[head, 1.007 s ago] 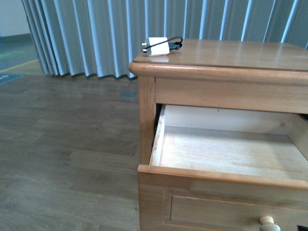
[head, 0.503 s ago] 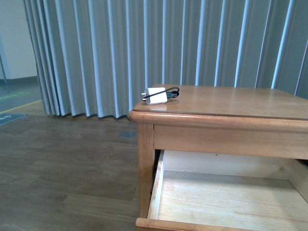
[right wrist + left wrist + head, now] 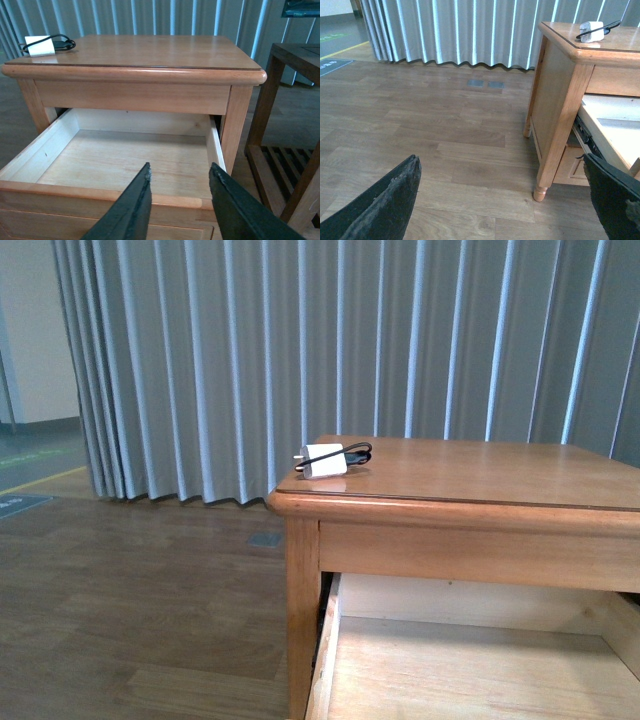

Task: Put charger into drawer

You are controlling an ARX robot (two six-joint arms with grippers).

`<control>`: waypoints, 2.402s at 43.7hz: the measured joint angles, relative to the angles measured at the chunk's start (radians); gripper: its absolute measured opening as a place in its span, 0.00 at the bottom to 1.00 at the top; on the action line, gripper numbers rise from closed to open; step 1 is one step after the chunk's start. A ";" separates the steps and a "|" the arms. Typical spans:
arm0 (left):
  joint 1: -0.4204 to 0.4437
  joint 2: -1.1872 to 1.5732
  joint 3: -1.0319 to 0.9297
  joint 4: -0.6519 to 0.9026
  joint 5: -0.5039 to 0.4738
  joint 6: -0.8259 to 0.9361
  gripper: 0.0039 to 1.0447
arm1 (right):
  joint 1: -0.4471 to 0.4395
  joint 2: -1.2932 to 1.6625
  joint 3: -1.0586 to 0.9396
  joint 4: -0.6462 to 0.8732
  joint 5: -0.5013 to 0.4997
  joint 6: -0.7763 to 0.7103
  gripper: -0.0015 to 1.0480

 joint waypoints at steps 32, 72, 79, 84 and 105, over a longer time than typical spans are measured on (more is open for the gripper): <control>-0.237 0.978 0.419 0.412 -0.142 -0.161 0.94 | 0.002 -0.006 -0.002 -0.002 0.007 0.001 0.92; -0.387 2.068 1.584 0.298 -0.082 -0.245 0.94 | 0.002 -0.007 -0.002 -0.002 0.007 0.001 0.92; -0.390 2.154 1.694 0.273 -0.068 -0.288 0.94 | 0.002 -0.007 -0.002 -0.002 0.007 0.001 0.92; -0.394 2.198 1.742 0.256 -0.068 -0.306 0.94 | 0.002 -0.007 -0.002 -0.002 0.007 0.001 0.92; -0.408 2.263 1.847 0.210 -0.091 -0.350 0.33 | 0.002 -0.007 -0.002 -0.002 0.007 0.001 0.92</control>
